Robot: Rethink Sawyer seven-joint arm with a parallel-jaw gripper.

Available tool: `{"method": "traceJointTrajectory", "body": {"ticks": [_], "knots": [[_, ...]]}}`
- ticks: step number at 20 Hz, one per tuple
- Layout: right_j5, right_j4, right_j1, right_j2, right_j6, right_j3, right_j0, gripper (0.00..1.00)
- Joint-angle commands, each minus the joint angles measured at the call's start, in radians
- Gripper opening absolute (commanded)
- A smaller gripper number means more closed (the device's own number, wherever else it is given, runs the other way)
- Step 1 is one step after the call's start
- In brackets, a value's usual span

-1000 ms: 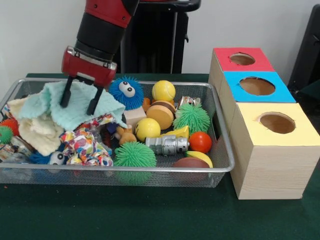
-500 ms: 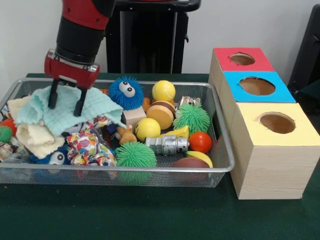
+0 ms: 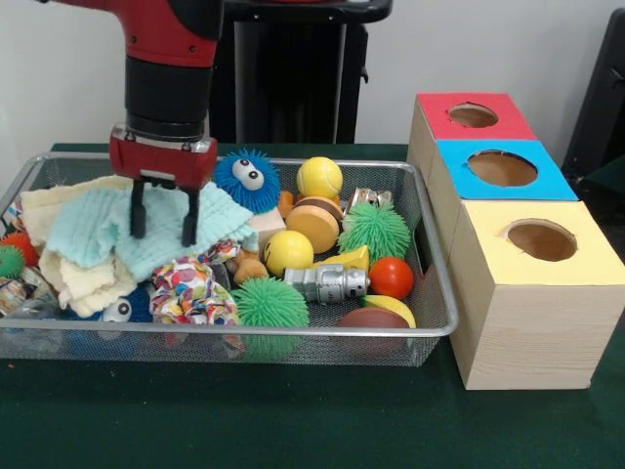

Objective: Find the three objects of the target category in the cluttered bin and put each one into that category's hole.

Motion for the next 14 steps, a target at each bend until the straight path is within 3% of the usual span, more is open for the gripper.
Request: {"method": "traceJointTrajectory", "body": {"ticks": [1,4,8,10,12,14], "knots": [[0.085,0.015,-0.069,0.116,0.05,0.136,0.054,1.0],[0.13,0.01,-0.11,0.043,0.063,0.111,0.124,1.0],[0.216,-0.031,-0.163,-0.132,0.088,0.041,0.276,1.0],[0.215,-0.02,-0.18,-0.11,0.059,0.05,0.265,1.0],[0.195,0.012,-0.171,-0.041,0.035,0.074,0.216,1.0],[0.155,0.03,-0.133,0.016,0.035,0.085,0.179,1.0]]}}
